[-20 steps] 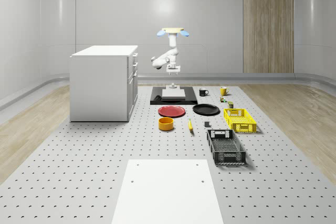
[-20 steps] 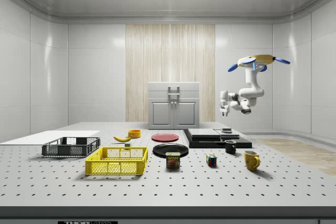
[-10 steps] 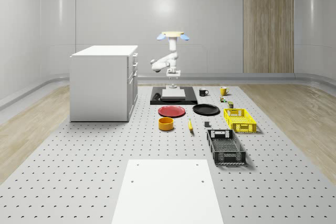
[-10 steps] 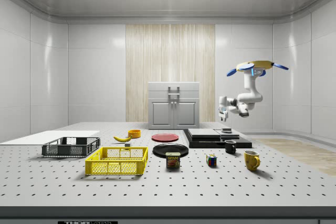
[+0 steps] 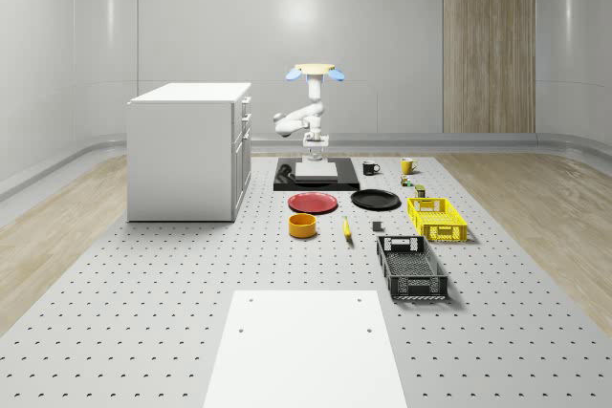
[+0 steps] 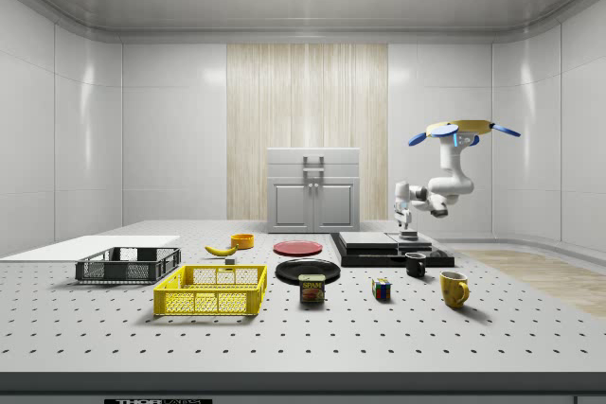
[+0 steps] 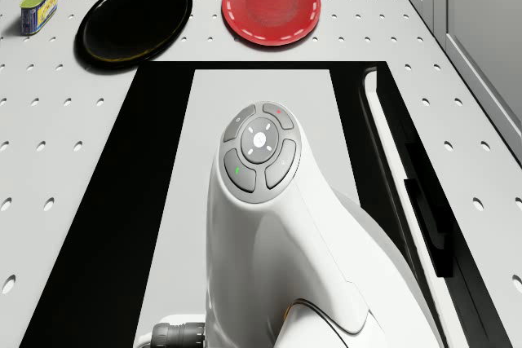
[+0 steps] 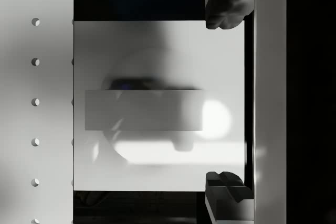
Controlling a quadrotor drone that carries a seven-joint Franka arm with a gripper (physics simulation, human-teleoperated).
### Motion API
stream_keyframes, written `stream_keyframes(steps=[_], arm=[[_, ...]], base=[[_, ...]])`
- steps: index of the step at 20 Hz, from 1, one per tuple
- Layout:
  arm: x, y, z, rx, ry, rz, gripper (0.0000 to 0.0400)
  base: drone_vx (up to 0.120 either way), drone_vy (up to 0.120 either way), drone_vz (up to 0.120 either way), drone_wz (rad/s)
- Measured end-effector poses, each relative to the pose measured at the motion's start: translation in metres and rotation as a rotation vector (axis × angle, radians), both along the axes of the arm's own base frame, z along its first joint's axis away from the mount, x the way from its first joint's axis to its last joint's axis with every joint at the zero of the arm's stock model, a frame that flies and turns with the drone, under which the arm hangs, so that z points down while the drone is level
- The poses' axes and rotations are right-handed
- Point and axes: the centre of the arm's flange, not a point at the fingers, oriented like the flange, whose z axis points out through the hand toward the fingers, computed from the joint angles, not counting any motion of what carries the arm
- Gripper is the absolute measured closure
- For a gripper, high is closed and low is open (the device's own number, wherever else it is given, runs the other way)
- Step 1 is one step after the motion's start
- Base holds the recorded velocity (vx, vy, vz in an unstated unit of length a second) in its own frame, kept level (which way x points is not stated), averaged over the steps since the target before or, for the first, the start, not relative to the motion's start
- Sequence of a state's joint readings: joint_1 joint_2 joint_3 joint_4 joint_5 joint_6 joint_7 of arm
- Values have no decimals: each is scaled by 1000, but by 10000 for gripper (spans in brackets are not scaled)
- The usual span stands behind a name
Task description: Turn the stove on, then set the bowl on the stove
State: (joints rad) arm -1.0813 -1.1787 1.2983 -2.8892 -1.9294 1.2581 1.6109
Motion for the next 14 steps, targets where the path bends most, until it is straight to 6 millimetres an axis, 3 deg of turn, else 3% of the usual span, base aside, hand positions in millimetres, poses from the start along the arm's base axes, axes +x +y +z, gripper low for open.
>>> stream_keyframes(steps=[7, 14], arm=[[0, 0, 0, 0, 0, 0, 0], [0, 0, 0, 0, 0, 0, 0]], base=[[0, 0, -91, 0], [0, 0, 0, 0]])
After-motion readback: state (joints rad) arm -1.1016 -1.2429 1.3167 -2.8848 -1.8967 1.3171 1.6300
